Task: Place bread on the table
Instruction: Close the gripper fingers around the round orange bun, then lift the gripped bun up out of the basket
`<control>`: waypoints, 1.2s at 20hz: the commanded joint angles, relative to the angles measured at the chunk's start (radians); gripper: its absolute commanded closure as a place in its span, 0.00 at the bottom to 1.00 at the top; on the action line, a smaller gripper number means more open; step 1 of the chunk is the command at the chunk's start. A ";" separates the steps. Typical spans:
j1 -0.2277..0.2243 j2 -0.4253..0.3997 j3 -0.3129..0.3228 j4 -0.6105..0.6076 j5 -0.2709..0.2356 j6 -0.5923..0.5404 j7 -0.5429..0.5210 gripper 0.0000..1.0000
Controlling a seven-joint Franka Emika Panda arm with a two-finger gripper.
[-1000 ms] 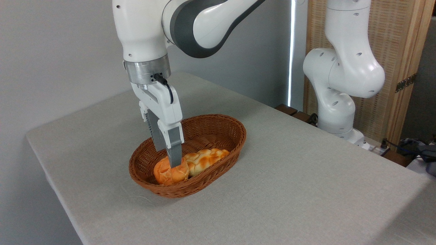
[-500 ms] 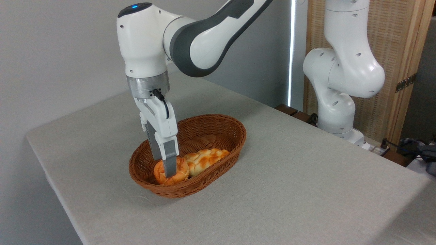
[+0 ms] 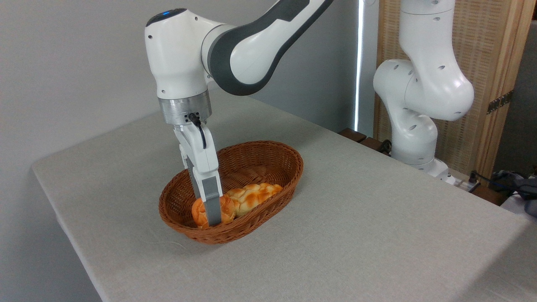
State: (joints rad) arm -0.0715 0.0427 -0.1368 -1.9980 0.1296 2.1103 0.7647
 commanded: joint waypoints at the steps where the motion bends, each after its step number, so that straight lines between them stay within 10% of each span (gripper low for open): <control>1: 0.002 -0.003 -0.003 -0.012 0.015 0.019 0.008 0.00; 7: 0.002 -0.003 -0.003 -0.012 -0.024 0.019 0.007 0.60; 24: 0.002 -0.014 -0.001 0.007 -0.025 0.014 0.008 0.67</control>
State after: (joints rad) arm -0.0715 0.0413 -0.1386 -1.9974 0.1212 2.1110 0.7651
